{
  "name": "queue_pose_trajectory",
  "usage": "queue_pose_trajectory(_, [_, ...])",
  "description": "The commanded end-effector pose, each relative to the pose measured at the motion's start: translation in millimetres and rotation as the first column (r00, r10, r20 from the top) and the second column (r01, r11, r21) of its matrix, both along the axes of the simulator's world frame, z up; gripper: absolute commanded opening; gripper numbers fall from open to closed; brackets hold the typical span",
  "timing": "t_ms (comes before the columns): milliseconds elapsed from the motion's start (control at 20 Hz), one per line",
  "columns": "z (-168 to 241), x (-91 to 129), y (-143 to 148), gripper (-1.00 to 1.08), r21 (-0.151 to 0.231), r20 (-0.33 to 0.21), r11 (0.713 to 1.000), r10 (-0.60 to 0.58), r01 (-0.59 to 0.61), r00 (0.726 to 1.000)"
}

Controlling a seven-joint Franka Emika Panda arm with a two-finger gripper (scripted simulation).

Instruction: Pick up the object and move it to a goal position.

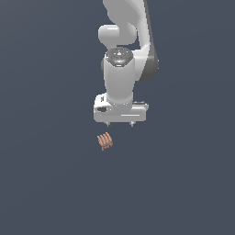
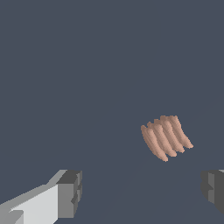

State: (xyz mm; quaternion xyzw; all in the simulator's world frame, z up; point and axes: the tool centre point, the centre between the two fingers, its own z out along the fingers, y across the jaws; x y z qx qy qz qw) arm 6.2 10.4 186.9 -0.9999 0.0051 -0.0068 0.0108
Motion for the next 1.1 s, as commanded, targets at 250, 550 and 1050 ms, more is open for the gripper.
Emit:
queue_pose_trajectory(250, [10, 3, 5, 1.00, -0.005, 0.006, 1.000, 0.024, -0.024, 1.000])
queue_pose_trajectory(550, [21, 5, 11, 1.00, -0.009, 0.013, 0.999, 0.042, -0.042, 0.999])
queue_pose_trajectory(1050, [7, 6, 0, 1.00, -0.013, 0.010, 0.996, 0.093, -0.093, 0.996])
